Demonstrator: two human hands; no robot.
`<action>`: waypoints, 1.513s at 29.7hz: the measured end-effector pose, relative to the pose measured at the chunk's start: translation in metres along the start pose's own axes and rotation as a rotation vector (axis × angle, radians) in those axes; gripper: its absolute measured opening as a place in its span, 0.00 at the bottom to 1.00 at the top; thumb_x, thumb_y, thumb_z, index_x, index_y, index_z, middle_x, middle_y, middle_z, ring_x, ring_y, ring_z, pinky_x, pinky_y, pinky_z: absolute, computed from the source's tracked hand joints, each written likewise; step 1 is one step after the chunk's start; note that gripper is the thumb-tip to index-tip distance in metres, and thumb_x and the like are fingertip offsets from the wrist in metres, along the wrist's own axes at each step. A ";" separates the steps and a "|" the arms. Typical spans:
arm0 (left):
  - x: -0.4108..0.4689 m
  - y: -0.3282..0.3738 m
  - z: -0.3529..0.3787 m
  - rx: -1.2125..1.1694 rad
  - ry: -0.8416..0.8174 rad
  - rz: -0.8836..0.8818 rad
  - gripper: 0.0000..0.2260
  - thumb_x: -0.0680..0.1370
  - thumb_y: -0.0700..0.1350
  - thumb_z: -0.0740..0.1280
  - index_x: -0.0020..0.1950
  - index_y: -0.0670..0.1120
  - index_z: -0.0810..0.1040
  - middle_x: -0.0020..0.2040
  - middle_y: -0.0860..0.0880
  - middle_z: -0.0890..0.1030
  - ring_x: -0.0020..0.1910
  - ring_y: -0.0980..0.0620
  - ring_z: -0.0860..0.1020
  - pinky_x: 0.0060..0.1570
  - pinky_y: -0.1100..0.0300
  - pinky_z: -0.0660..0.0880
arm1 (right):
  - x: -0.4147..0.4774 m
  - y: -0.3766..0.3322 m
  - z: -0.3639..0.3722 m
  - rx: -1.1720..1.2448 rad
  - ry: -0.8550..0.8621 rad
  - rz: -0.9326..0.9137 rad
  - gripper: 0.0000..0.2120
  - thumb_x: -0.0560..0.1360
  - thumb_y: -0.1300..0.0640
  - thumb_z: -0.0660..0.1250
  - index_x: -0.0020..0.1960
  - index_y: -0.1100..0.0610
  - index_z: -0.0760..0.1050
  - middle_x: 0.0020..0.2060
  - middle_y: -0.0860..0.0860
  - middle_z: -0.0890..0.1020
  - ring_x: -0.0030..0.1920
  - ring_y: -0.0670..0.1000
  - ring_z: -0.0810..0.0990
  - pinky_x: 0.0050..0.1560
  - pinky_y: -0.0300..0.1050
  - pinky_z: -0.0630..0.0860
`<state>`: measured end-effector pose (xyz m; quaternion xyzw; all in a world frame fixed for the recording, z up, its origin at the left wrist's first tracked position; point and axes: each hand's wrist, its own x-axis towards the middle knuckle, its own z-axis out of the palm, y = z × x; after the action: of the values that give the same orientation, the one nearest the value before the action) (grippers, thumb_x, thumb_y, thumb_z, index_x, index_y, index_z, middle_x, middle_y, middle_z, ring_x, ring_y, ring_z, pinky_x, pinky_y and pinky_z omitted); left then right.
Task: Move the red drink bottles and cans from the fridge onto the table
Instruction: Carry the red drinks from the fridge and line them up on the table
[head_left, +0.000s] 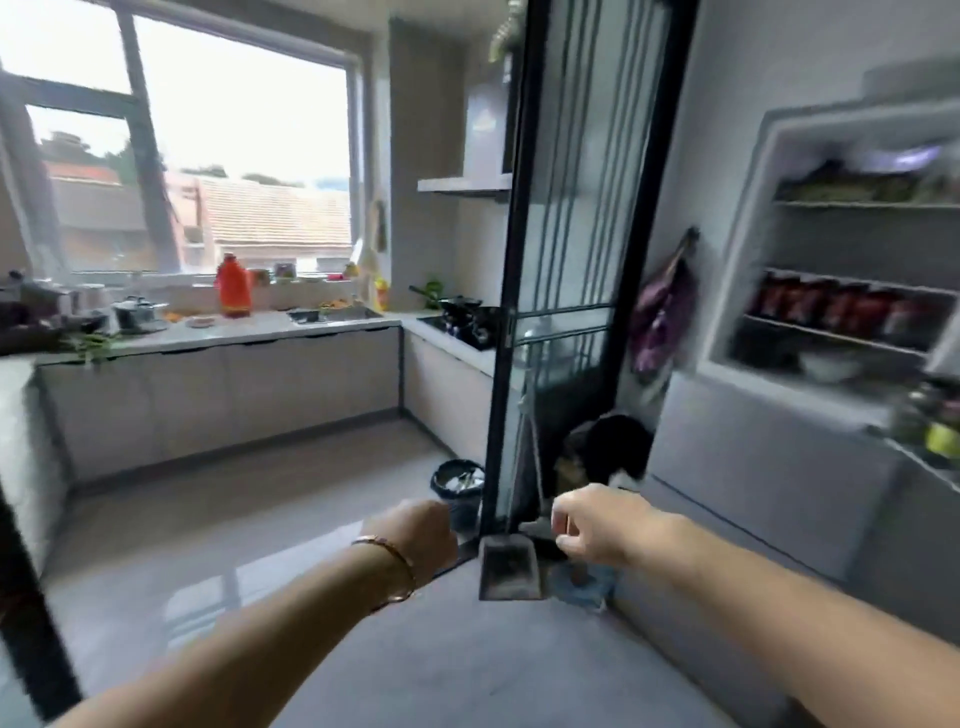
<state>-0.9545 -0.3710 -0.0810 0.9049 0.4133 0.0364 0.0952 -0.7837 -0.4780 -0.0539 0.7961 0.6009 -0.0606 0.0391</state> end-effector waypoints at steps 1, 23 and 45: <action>0.025 0.034 -0.003 -0.004 0.020 0.053 0.13 0.78 0.48 0.58 0.56 0.45 0.78 0.56 0.45 0.80 0.55 0.44 0.78 0.51 0.57 0.74 | -0.001 0.037 -0.009 -0.002 0.024 0.059 0.12 0.76 0.54 0.61 0.57 0.54 0.76 0.56 0.53 0.80 0.57 0.56 0.78 0.52 0.45 0.74; 0.461 0.494 -0.016 -0.032 0.223 0.681 0.10 0.78 0.47 0.57 0.53 0.48 0.77 0.53 0.48 0.80 0.53 0.46 0.78 0.46 0.58 0.72 | 0.099 0.558 -0.125 -0.097 0.334 0.832 0.11 0.76 0.61 0.58 0.52 0.59 0.77 0.49 0.55 0.81 0.46 0.56 0.78 0.42 0.44 0.71; 0.812 0.737 0.057 -0.179 0.105 0.812 0.07 0.78 0.46 0.58 0.52 0.49 0.75 0.49 0.50 0.81 0.45 0.49 0.77 0.47 0.57 0.74 | 0.345 0.971 -0.114 0.708 0.936 1.189 0.25 0.75 0.58 0.66 0.68 0.64 0.64 0.64 0.60 0.71 0.62 0.59 0.74 0.56 0.44 0.72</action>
<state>0.1323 -0.2381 0.0021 0.9794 0.0223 0.1526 0.1300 0.2487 -0.4008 -0.0014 0.8887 -0.0199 0.1220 -0.4416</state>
